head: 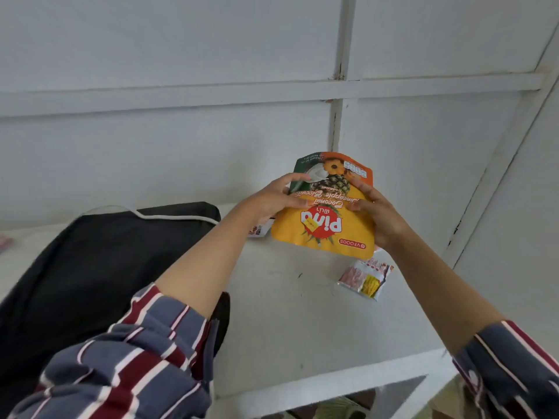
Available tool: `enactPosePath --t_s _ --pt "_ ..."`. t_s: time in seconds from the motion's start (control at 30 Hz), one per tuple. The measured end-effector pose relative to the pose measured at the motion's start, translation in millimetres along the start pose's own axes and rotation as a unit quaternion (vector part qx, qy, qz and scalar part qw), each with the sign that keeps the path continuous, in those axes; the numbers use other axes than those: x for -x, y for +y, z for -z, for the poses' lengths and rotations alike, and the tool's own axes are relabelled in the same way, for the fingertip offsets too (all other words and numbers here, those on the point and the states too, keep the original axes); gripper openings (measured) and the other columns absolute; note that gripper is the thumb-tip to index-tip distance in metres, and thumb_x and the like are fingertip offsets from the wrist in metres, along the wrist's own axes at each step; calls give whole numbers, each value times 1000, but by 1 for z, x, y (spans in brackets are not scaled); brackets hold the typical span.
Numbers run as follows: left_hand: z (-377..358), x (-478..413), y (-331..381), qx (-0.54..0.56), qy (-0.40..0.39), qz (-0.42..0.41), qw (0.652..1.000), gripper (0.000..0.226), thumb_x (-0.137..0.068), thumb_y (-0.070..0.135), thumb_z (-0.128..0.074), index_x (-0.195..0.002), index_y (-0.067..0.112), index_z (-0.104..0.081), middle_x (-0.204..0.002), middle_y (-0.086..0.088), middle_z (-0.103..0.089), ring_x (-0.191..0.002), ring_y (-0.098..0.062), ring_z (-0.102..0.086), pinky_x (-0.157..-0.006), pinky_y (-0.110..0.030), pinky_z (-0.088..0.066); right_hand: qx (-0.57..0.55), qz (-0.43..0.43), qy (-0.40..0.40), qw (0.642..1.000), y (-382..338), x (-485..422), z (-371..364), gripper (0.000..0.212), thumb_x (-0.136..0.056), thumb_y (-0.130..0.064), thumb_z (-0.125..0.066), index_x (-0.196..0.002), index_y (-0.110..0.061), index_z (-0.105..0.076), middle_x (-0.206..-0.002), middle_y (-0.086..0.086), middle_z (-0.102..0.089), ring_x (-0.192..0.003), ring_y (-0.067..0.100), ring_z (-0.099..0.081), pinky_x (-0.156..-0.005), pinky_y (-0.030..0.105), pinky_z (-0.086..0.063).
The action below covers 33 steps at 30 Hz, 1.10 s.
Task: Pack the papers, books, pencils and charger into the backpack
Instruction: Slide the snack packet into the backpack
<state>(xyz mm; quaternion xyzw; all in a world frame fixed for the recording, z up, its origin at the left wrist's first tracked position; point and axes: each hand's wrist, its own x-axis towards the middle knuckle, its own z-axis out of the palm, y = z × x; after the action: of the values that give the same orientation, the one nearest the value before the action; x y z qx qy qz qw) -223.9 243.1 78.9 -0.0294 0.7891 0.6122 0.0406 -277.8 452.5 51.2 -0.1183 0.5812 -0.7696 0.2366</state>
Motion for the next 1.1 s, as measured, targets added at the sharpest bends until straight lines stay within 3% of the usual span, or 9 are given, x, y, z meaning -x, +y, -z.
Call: enactPosePath --t_s 0.2,0.33,0.5,0.77,0.87,0.97,1.03,1.1 --pt "8 93 -12 16 52 -1 999 51 -81 7 -68 -126 26 -51 -112 -6 -53 -95 -22 -62 -81 -37 -56 -22 -29 -45 998 22 50 -49 32 -87 -9 -60 -109 -32 -59 -119 7 -60 -94 29 -65 -59 36 -58" --pt "23 149 -24 35 88 -8 995 22 -93 17 -54 -112 27 -57 -118 -12 -55 -97 -21 -62 -86 -40 -53 -15 -35 -61 997 40 79 -87 33 -85 -7 -63 -107 -31 -61 -118 8 -62 -94 30 -65 -61 38 -58" --pt "46 216 -37 10 111 6 994 23 -95 19 -51 -114 30 -55 -106 2 -55 -95 -13 -59 -72 -28 -51 24 -34 -80 996 56 112 -134 41 -83 -8 -65 -117 -31 -59 -121 11 -60 -95 32 -65 -65 40 -58" --pt "86 327 -67 9 103 12 995 26 -97 18 -47 -121 28 -51 -107 -2 -57 -94 -13 -60 -70 -27 -51 -14 -23 -98 995 106 178 -215 36 -85 -5 -61 -109 -31 -60 -118 12 -62 -90 31 -66 -62 38 -58" --pt "98 356 -86 23 150 24 988 22 -98 14 -44 -119 21 -40 -97 -4 -56 -79 -14 -58 -65 -26 -50 -26 -22 -97 995 123 196 -231 37 -87 -6 -58 -112 -32 -58 -119 11 -61 -90 31 -66 -62 38 -58" --pt "109 372 -107 -113 138 38 983 22 -93 -2 -38 -107 14 -43 -97 -1 -55 -83 -15 -58 -78 -33 -54 -34 -33 -110 993 131 209 -236 38 -87 -7 -56 -114 -33 -57 -120 13 -60 -88 29 -66 -59 36 -57" --pt "116 378 -121 -233 73 47 969 24 -87 -2 -53 -104 14 -51 -105 -2 -56 -97 -19 -58 -89 -36 -51 -12 -38 -125 991 131 214 -238 40 -86 -8 -57 -118 -33 -55 -120 13 -60 -85 28 -67 -59 35 -57" --pt "122 380 -133 -331 25 35 943 41 -75 5 -72 -110 18 -55 -113 0 -55 -104 -18 -54 -90 -34 -48 8 -45 -149 988 131 217 -240 49 -80 -9 -63 -122 -31 -51 -117 12 -61 -82 26 -69 -58 34 -57"
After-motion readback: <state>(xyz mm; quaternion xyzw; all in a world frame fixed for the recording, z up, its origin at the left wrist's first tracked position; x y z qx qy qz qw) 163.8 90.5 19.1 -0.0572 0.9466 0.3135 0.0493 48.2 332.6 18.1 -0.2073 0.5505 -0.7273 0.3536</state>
